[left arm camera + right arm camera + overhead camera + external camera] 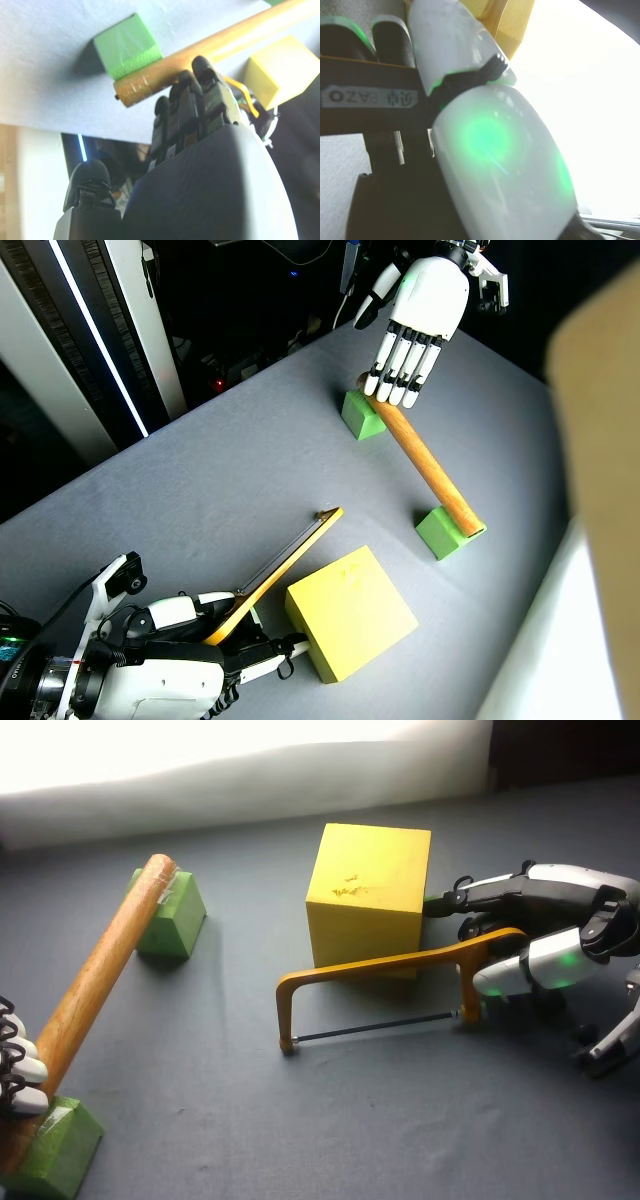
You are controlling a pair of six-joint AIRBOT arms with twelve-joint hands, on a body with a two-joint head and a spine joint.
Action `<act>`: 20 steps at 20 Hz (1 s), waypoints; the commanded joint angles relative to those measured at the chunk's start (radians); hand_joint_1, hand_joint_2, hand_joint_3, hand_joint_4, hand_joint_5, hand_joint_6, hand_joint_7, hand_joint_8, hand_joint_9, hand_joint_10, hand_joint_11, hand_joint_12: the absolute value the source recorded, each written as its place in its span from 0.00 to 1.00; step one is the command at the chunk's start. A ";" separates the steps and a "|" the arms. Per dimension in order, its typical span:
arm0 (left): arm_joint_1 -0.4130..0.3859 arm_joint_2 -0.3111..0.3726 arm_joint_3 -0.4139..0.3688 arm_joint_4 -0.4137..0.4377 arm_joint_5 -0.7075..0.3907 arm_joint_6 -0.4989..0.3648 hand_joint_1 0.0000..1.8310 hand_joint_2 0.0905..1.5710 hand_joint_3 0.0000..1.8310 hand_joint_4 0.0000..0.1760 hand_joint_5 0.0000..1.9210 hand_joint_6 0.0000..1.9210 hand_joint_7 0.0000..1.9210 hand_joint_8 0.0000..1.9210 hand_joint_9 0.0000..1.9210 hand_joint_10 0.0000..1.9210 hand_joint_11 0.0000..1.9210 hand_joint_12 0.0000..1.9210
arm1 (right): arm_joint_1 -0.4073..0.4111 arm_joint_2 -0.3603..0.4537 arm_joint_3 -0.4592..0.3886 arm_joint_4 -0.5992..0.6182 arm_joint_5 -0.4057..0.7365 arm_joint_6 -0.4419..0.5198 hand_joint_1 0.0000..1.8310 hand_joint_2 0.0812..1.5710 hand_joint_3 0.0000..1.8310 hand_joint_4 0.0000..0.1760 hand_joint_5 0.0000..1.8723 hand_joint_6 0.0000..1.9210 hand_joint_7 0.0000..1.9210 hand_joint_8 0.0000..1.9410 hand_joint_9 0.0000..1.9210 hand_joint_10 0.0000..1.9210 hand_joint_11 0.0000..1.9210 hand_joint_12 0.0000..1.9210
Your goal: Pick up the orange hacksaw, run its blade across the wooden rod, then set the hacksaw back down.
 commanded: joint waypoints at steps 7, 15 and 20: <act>-0.013 0.002 0.006 -0.056 -0.019 0.000 0.02 0.77 0.00 0.00 0.07 0.00 0.07 0.00 0.08 0.00 0.00 0.25 | -0.016 0.028 -0.057 0.117 0.305 -0.145 0.75 0.73 0.00 0.00 0.40 0.56 0.45 0.60 0.48 0.71 0.50 0.76; -0.018 -0.001 0.007 -0.056 -0.019 0.000 0.01 0.77 0.00 0.00 0.07 0.00 0.07 0.00 0.07 0.00 0.00 0.23 | -0.026 0.115 -0.201 0.308 0.377 -0.329 0.76 0.70 0.00 0.00 0.46 0.46 0.49 0.56 0.53 0.68 0.51 0.76; -0.019 -0.002 0.005 -0.056 -0.019 0.000 0.02 0.77 0.00 0.00 0.08 0.00 0.08 0.00 0.08 0.00 0.00 0.28 | -0.031 0.143 -0.223 0.354 0.443 -0.388 0.76 0.70 0.00 0.00 0.45 0.48 0.49 0.55 0.54 0.66 0.51 0.74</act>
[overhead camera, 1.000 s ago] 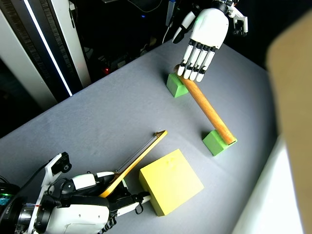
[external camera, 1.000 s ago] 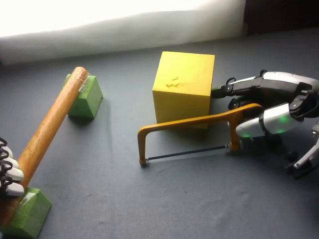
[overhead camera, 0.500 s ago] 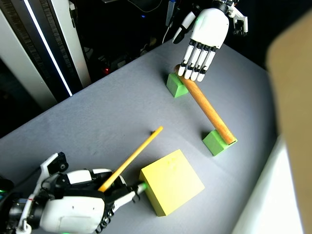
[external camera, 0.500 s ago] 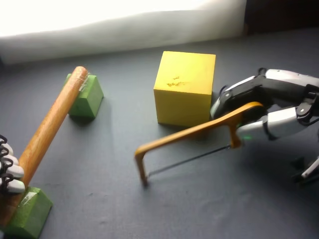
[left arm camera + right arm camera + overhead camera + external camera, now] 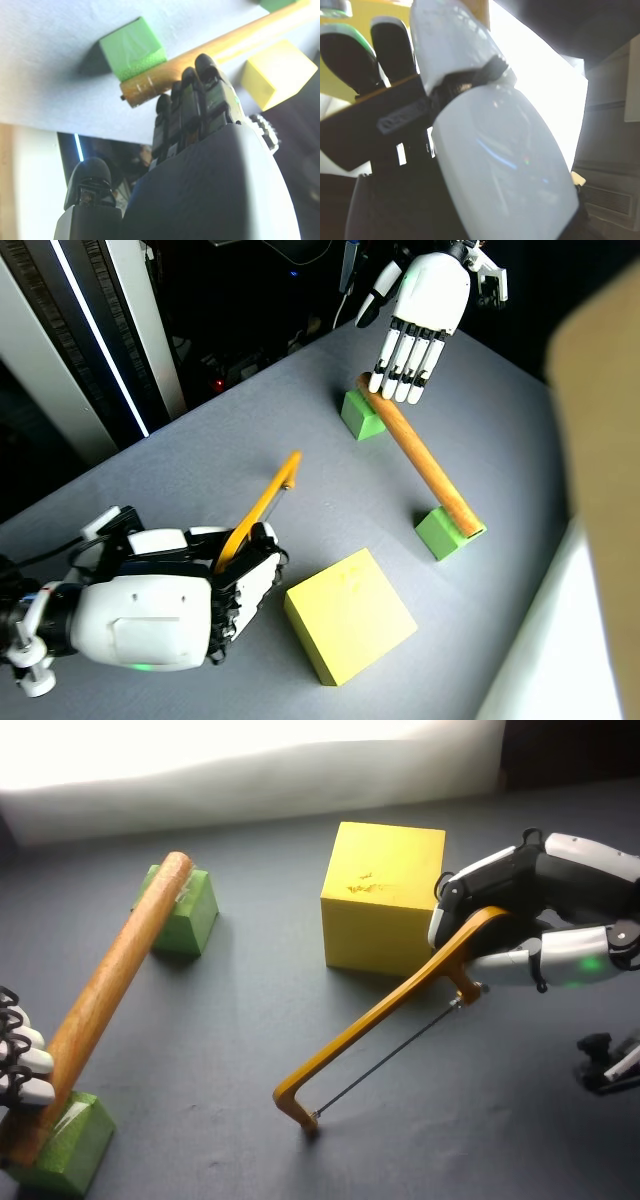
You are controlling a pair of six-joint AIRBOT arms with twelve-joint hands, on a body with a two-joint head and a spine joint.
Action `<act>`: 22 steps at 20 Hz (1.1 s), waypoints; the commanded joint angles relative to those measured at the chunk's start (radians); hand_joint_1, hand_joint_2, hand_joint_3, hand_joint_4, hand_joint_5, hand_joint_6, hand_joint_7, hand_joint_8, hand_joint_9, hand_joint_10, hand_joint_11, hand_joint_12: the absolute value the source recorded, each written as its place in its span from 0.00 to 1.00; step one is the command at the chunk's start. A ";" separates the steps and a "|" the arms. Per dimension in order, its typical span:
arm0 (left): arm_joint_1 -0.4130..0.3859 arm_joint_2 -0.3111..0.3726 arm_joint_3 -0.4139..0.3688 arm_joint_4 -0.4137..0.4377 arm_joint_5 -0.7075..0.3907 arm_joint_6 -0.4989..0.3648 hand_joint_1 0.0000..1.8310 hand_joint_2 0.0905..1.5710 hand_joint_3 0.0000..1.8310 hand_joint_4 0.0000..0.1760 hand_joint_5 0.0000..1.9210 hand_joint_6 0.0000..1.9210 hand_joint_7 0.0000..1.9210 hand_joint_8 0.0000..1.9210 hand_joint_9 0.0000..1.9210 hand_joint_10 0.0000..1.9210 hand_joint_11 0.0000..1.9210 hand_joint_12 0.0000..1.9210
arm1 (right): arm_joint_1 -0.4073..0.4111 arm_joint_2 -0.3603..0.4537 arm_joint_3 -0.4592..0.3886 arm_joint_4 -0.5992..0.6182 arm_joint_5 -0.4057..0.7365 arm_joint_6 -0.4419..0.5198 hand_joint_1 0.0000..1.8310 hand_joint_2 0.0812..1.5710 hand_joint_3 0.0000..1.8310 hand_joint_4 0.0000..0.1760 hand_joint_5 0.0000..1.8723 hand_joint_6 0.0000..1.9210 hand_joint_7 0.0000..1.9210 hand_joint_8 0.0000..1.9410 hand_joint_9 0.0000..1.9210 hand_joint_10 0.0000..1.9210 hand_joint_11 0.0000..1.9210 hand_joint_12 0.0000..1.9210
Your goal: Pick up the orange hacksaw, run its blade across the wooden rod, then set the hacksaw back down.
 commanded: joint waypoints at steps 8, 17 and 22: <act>-0.015 0.002 0.002 -0.046 -0.021 0.001 0.00 0.78 0.00 0.00 0.07 0.00 0.07 0.00 0.08 0.00 0.00 0.26 | -0.061 0.037 -0.120 0.372 0.376 -0.242 0.76 0.71 0.00 0.00 0.44 0.49 0.50 0.55 0.53 0.67 0.49 0.75; -0.021 0.000 0.000 -0.046 -0.016 0.001 0.03 0.77 0.00 0.00 0.08 0.00 0.07 0.00 0.07 0.00 0.00 0.25 | -0.105 -0.008 -0.194 0.554 0.653 -0.408 0.75 0.71 0.00 0.00 0.44 0.49 0.49 0.57 0.52 0.69 0.49 0.76; -0.027 -0.004 0.002 -0.046 -0.015 0.000 0.03 0.76 0.00 0.00 0.09 0.01 0.07 0.00 0.07 0.00 0.00 0.24 | -0.111 -0.045 -0.194 0.583 0.769 -0.453 0.76 0.70 0.00 0.00 0.44 0.49 0.49 0.56 0.53 0.66 0.50 0.74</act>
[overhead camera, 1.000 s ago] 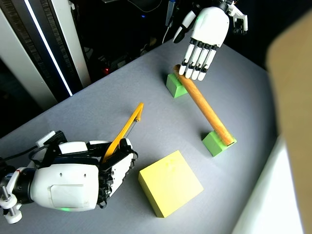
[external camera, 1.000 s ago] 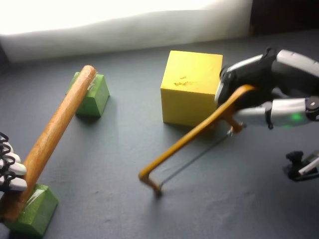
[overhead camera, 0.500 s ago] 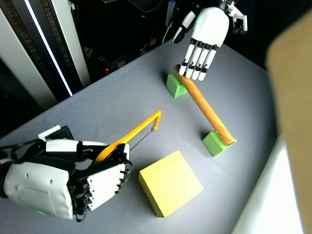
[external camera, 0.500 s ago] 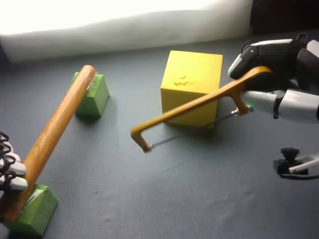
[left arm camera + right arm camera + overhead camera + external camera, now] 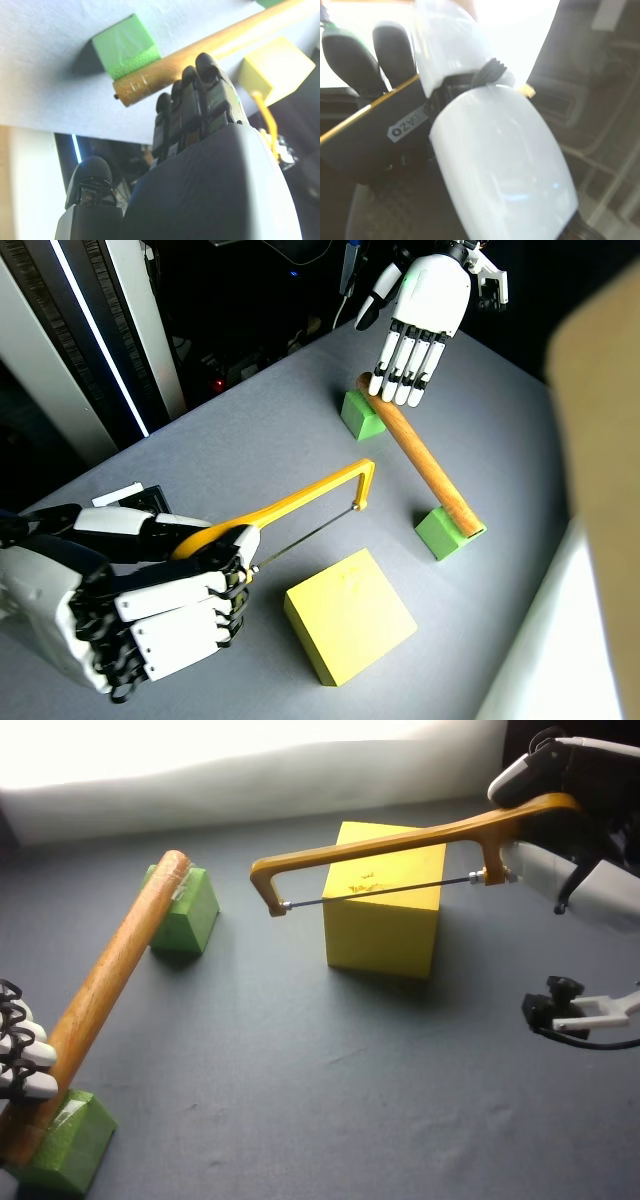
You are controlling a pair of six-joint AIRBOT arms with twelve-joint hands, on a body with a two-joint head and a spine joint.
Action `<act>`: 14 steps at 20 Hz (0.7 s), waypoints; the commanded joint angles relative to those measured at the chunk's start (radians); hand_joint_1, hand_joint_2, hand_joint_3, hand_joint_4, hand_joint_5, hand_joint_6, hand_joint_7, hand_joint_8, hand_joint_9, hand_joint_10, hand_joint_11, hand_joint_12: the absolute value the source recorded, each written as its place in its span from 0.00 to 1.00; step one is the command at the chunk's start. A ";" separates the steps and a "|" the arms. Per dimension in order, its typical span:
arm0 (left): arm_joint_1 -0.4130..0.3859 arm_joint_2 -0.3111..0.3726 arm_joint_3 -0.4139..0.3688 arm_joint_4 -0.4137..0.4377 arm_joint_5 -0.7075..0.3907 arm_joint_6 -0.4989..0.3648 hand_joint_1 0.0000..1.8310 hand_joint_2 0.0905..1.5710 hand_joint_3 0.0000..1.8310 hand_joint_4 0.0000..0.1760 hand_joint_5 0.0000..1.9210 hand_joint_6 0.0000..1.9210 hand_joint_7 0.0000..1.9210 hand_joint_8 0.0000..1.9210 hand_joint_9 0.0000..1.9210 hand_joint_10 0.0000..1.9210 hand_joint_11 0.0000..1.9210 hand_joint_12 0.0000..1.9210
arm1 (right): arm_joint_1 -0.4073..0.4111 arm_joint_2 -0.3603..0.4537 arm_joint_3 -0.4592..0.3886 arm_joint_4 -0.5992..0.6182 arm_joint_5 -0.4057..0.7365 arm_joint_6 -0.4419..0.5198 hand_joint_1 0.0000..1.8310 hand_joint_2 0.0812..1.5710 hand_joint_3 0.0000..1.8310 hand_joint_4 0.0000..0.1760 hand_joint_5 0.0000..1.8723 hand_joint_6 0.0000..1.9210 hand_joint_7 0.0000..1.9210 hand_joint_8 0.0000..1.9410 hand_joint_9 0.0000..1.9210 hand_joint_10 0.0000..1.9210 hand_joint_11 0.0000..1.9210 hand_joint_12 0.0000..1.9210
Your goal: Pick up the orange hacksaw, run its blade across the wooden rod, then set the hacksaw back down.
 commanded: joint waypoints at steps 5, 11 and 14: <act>-0.020 -0.007 0.008 -0.053 -0.021 0.000 0.02 0.77 0.00 0.00 0.09 0.00 0.07 0.00 0.07 0.00 0.00 0.25 | 0.004 -0.029 -0.004 -0.011 0.166 -0.010 0.75 0.70 0.00 0.00 0.44 0.49 0.49 0.56 0.53 0.67 0.50 0.75; -0.021 -0.011 0.010 -0.053 -0.020 0.000 0.03 0.77 0.00 0.00 0.09 0.00 0.07 0.00 0.07 0.00 0.00 0.24 | 0.026 -0.063 -0.017 0.027 0.180 -0.017 0.76 0.69 0.00 0.00 0.46 0.45 0.51 0.54 0.54 0.64 0.52 0.73; -0.022 -0.012 0.012 -0.053 -0.019 0.000 0.03 0.77 0.00 0.00 0.09 0.00 0.07 0.00 0.07 0.00 0.00 0.25 | 0.056 -0.082 -0.016 0.033 0.135 -0.044 0.76 0.69 0.00 0.00 0.45 0.47 0.51 0.53 0.55 0.63 0.51 0.72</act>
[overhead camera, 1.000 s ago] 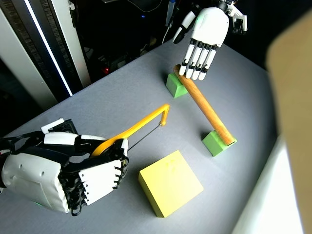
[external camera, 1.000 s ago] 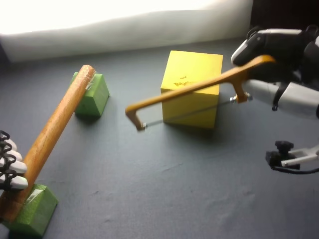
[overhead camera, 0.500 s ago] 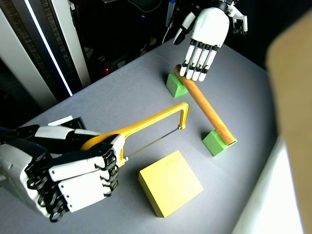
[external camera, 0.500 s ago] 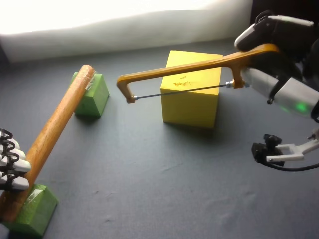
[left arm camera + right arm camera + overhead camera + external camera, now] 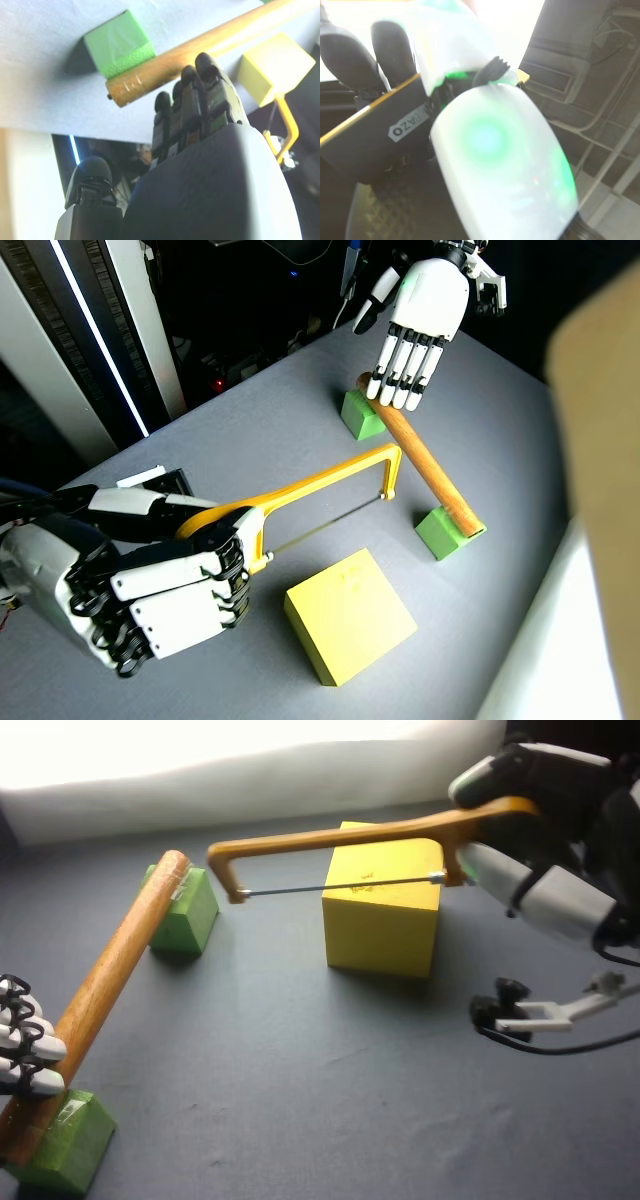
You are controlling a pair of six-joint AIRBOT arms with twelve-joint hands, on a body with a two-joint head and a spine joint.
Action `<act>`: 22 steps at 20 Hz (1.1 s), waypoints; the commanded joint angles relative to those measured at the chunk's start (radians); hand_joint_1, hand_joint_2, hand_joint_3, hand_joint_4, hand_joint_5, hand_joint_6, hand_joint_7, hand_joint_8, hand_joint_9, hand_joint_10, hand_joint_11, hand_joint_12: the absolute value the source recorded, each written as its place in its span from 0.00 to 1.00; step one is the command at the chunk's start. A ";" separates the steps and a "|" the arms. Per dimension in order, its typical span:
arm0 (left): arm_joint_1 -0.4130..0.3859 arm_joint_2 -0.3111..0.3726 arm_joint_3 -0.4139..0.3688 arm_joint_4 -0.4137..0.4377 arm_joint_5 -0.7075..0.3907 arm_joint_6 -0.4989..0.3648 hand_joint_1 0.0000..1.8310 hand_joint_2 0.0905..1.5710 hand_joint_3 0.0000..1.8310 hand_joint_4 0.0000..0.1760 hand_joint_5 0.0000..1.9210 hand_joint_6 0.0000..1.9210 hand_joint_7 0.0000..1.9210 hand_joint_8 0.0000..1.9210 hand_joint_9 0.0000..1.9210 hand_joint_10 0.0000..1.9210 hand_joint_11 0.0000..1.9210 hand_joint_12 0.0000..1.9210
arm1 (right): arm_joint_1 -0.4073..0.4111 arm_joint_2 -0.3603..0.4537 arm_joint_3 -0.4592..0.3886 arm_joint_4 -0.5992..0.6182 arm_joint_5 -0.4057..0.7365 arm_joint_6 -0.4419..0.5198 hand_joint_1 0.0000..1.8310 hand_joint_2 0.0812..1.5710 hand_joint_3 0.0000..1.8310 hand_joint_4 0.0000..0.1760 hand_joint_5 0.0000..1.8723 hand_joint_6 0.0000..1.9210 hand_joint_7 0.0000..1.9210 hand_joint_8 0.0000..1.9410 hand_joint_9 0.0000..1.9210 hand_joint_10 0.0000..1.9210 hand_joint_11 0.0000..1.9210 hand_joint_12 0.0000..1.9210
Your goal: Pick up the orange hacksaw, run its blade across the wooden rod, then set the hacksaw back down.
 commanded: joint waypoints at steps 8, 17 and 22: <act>-0.011 0.001 0.005 -0.053 -0.023 0.000 0.03 0.76 0.00 0.00 0.09 0.00 0.06 0.00 0.07 0.00 0.00 0.23 | 0.024 -0.038 -0.003 -0.024 0.110 -0.022 0.75 0.74 0.00 0.00 0.39 0.57 0.44 0.63 0.48 0.71 0.50 0.73; -0.014 0.000 0.006 -0.053 -0.023 0.000 0.06 0.76 0.00 0.00 0.10 0.01 0.08 0.01 0.08 0.00 0.00 0.23 | 0.038 -0.043 -0.009 -0.008 0.078 -0.091 0.75 0.70 0.00 0.00 0.43 0.50 0.48 0.57 0.54 0.65 0.51 0.71; -0.015 0.000 0.005 -0.053 -0.023 0.000 0.02 0.77 0.00 0.00 0.09 0.00 0.08 0.00 0.07 0.00 0.00 0.22 | 0.083 -0.042 -0.023 0.001 0.099 -0.113 0.75 0.72 0.00 0.00 0.41 0.54 0.45 0.61 0.49 0.69 0.51 0.71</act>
